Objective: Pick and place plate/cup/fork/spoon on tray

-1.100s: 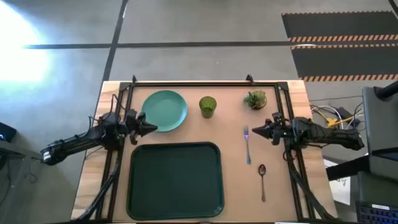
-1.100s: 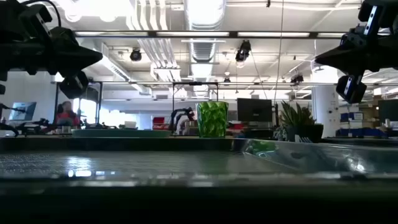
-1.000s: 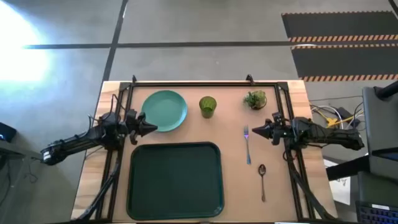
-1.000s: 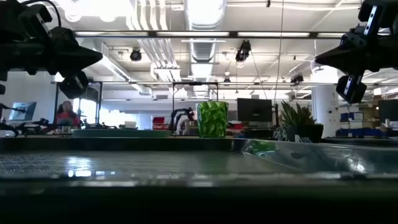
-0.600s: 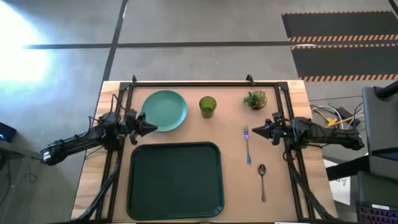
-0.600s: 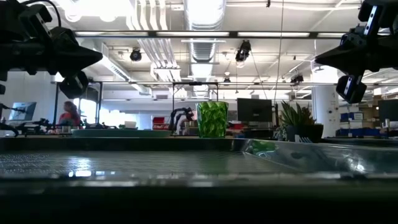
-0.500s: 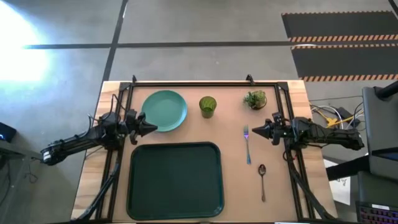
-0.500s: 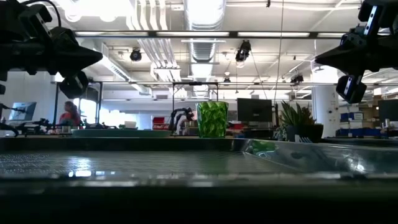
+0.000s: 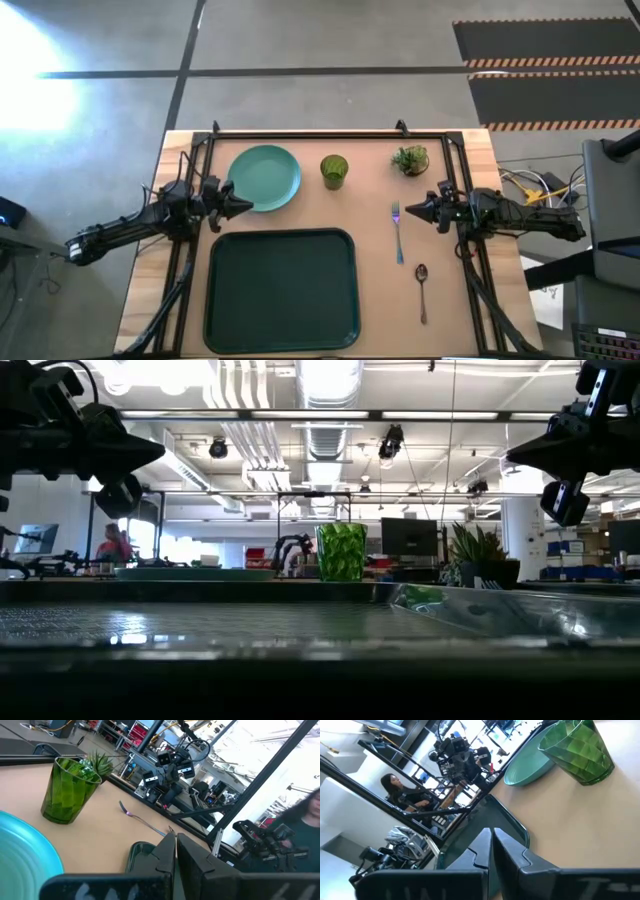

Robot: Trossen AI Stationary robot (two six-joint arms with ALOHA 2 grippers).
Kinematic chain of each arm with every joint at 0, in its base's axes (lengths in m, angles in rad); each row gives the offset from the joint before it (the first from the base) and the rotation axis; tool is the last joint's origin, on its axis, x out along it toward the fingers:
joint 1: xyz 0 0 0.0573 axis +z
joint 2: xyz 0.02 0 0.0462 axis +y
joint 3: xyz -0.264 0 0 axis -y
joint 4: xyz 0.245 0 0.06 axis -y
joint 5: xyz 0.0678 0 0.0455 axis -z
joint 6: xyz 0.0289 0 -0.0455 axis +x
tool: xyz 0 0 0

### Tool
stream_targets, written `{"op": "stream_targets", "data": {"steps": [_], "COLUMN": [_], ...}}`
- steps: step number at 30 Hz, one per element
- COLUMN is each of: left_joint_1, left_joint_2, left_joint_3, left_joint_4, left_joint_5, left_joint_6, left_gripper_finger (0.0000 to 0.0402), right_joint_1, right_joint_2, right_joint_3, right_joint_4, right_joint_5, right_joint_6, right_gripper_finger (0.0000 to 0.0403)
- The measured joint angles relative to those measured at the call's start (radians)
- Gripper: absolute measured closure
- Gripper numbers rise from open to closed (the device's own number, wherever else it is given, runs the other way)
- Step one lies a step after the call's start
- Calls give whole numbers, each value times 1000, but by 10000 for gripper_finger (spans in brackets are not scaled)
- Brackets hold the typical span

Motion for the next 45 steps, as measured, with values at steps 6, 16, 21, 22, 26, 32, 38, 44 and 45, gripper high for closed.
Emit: {"op": "stream_targets", "data": {"steps": [6, 16, 21, 22, 26, 32, 38, 44, 45], "left_joint_1": [0, 0, 0, 0, 0, 0, 0, 0, 0], "left_joint_2": [0, 0, 0, 0, 0, 0, 0, 0, 0], "left_joint_3": [0, 0, 0, 0, 0, 0, 0, 0, 0], "left_joint_4": [0, 0, 0, 0, 0, 0, 0, 0, 0], "left_joint_5": [0, 0, 0, 0, 0, 0, 0, 0, 0], "left_joint_6": [0, 0, 0, 0, 0, 0, 0, 0, 0], "left_gripper_finger": [402, 402, 402, 402, 402, 402, 402, 402, 402], "right_joint_1": [0, 0, 0, 0, 0, 0, 0, 0, 0], "right_joint_2": [0, 0, 0, 0, 0, 0, 0, 0, 0], "right_joint_3": [0, 0, 0, 0, 0, 0, 0, 1, 1], "right_joint_4": [0, 0, 2, 3, 24, 24, 305, 807, 825], "right_joint_5": [0, 0, 27, 26, 27, 14, -29, -30, -30], "right_joint_6": [0, 1, 84, 100, 127, 105, 6, -224, -251], "right_gripper_finger": [394, 394, 394, 394, 394, 394, 394, 394, 394]}}
